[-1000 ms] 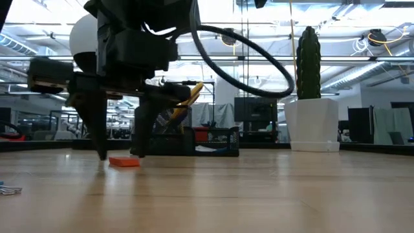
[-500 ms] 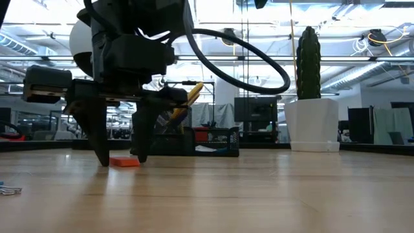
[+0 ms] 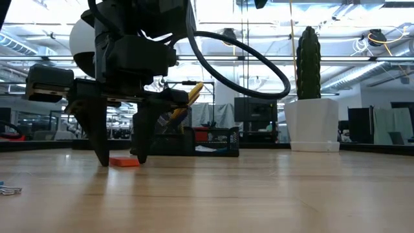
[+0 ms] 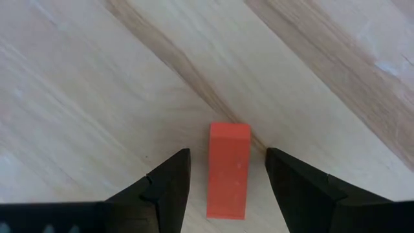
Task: Pick and place office supplies into organizer
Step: Put the orange eraser into the desk organizer
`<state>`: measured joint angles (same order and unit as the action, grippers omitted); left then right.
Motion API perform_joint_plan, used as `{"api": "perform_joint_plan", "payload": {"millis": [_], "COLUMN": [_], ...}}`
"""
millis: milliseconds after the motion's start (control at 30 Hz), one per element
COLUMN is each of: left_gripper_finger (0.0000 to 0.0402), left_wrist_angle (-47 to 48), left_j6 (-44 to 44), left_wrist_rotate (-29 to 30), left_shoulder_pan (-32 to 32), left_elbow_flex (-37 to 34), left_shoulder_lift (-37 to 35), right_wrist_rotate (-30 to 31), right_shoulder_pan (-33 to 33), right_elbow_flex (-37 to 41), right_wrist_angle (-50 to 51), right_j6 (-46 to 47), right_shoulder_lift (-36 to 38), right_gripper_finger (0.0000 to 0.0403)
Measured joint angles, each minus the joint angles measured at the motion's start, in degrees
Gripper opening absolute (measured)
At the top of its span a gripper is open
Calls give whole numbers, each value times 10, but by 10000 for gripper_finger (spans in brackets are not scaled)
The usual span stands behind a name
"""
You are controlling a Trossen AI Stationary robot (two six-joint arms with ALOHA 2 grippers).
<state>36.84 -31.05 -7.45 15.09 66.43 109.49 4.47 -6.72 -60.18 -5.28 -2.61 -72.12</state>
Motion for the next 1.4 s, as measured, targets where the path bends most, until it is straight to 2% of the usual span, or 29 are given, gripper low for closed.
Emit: {"api": "perform_joint_plan", "payload": {"millis": [467, 567, 800, 933, 1400], "left_gripper_finger": [207, 181, 90, 60, 69], "left_wrist_angle": [-4, -6, -10, -10, -10], "left_j6": [8, 8, 17, 18, 16], "left_wrist_rotate": [-11, -14, -18, -18, -5], "left_shoulder_pan": [0, 0, 1, 1, 2], "left_elbow_flex": [-1, -2, -2, -2, -1], "left_shoulder_lift": [1, 1, 1, 1, 1], "right_wrist_rotate": [0, 0, 0, 0, 0], "right_shoulder_pan": [0, 0, 0, 0, 0], "right_elbow_flex": [0, 0, 0, 0, 0], "right_wrist_angle": [0, 0, 0, 0, 0], "right_j6": [0, 0, 0, 0, 0], "right_shoulder_lift": [0, 0, 0, 0, 0], "right_gripper_finger": [75, 75, 75, 75, 75]}}
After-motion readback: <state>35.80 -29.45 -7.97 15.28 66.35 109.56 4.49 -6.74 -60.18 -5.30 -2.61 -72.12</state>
